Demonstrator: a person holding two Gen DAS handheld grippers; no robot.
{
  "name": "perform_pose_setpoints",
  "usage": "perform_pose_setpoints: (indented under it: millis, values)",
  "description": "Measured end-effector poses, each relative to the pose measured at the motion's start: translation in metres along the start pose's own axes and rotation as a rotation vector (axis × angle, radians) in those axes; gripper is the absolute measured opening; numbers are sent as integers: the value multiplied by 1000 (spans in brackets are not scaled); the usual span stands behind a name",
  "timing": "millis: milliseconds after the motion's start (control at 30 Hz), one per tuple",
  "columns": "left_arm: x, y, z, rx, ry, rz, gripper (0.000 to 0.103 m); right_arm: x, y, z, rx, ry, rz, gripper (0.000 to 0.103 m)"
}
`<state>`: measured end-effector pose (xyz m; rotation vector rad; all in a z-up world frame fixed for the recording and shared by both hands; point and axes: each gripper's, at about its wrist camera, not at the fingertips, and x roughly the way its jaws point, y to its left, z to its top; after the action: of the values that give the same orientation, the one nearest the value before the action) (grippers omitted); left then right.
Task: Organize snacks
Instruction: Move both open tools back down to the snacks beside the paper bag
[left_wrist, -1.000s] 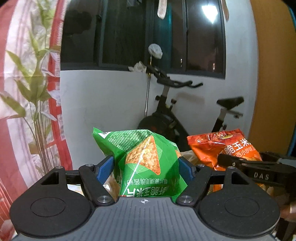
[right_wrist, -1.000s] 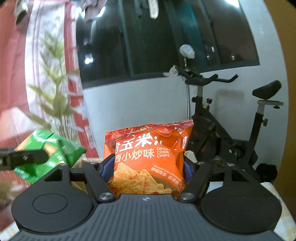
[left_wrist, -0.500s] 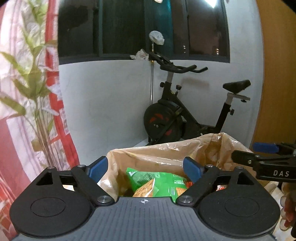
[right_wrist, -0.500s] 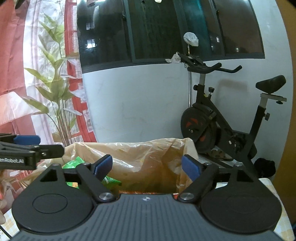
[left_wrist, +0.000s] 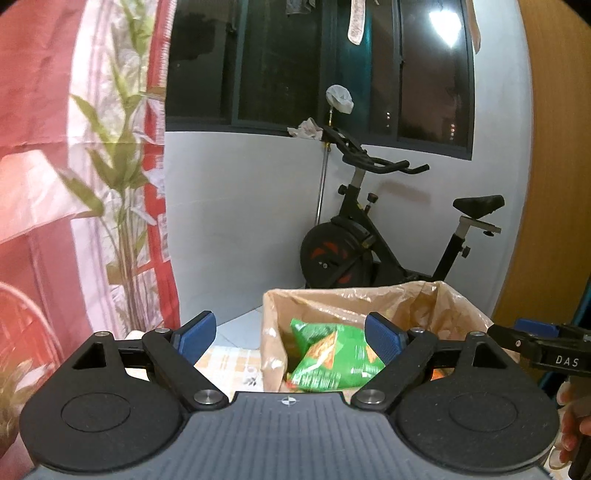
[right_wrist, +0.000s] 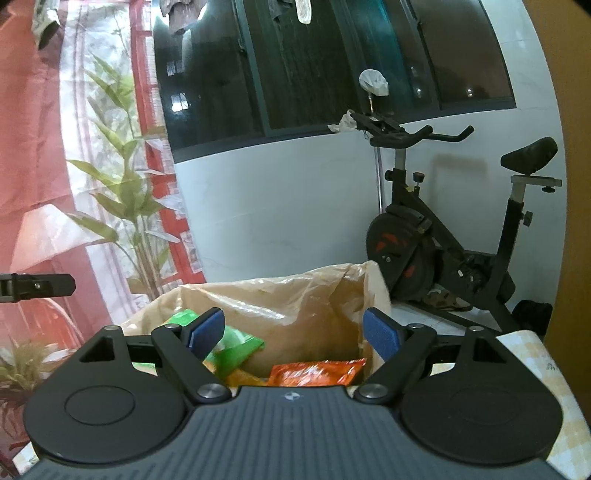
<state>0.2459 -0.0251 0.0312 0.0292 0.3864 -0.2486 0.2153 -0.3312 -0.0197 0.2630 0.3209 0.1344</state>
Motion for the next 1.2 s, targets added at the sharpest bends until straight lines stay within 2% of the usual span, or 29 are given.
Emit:
perform_pose_setpoints:
  millis: [267, 633, 800, 1000, 1200]
  values:
    - [-27, 15, -32, -35, 7, 7, 87, -28, 17, -28, 5, -13, 29, 85]
    - [-22, 15, -90, -96, 29, -17, 86, -34, 37, -76, -48, -29, 13, 85]
    - [-8, 5, -128, -109, 101, -29, 86, -30, 37, -105, -56, -2, -5, 84]
    - [8, -4, -163, -117, 183, -65, 86, -24, 31, -138, -60, 59, -43, 76]
    - [16, -25, -189, -78, 249, -125, 85, -17, 23, -168, -62, 132, -69, 65]
